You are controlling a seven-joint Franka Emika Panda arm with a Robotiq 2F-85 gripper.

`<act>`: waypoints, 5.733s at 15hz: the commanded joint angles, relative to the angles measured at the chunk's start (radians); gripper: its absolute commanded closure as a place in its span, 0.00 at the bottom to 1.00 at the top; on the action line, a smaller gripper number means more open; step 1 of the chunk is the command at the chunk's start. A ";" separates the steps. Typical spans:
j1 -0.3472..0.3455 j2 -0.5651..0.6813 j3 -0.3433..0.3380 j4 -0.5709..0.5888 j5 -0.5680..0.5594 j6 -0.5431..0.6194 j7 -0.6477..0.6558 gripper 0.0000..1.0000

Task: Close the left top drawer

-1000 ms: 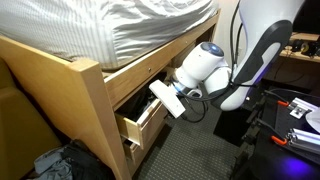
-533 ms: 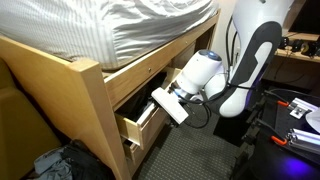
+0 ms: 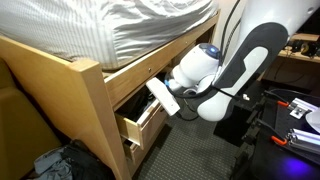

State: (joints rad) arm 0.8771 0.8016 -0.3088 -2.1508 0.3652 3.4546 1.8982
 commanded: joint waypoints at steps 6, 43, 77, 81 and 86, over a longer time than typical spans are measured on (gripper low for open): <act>0.065 0.017 -0.023 0.022 0.148 -0.001 -0.104 0.00; -0.390 -0.096 0.386 0.230 -0.067 -0.807 -0.162 0.00; -0.137 0.025 0.106 0.233 -0.263 -0.478 0.077 0.00; -0.145 0.019 0.118 0.235 -0.243 -0.499 0.055 0.00; -0.148 0.066 0.101 0.287 -0.237 -0.530 0.076 0.00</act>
State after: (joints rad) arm 0.7356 0.8214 -0.1940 -1.9141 0.1261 2.9550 1.9526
